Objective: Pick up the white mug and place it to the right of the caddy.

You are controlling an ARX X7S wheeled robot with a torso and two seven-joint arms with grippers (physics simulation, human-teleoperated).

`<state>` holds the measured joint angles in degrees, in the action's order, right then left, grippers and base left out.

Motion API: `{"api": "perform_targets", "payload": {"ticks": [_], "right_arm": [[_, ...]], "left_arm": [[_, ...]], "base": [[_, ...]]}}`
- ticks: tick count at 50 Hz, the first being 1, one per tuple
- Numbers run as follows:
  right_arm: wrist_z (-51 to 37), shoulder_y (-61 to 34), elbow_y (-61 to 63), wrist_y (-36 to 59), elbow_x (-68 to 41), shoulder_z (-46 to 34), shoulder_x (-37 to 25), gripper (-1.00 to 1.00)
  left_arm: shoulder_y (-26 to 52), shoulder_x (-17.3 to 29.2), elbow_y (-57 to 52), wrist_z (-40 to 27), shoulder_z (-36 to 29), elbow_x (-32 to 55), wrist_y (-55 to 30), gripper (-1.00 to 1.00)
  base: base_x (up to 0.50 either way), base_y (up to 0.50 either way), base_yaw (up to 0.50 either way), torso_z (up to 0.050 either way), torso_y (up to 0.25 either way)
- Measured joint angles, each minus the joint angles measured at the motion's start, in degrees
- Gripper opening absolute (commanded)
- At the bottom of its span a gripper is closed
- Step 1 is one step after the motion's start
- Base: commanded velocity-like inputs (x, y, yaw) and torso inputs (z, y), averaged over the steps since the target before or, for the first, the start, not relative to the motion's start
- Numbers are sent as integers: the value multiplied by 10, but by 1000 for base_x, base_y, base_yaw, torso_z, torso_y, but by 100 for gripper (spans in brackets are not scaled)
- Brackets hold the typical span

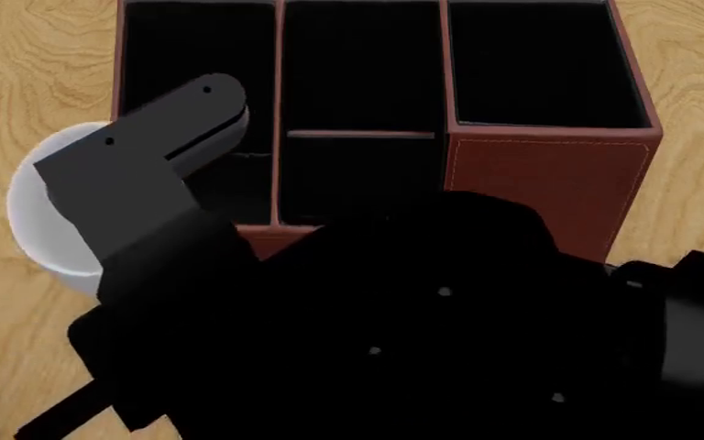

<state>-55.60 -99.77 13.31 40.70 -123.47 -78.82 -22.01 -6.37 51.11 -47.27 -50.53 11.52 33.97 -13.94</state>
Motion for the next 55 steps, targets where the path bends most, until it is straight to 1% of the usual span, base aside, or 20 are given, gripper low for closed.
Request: {"api": "perform_targets", "payload": {"ticks": [18, 35, 55], "right_arm": [[-44, -35, 44, -16, -38, 41, -93, -100], [-75, -59, 52, -23, -56, 67, -178, -100], [-115, -81, 56, -32, -64, 92, -274, -100]], "left_arm": [[2, 0, -1, 2, -1, 0, 2, 100], [19, 5, 2, 3, -7, 10, -7, 100], [28, -4, 17, 11, -24, -1, 2, 100]], "base": [[0, 0, 0, 0, 1], [0, 0, 0, 0, 1], [0, 0, 0, 0, 1]]}}
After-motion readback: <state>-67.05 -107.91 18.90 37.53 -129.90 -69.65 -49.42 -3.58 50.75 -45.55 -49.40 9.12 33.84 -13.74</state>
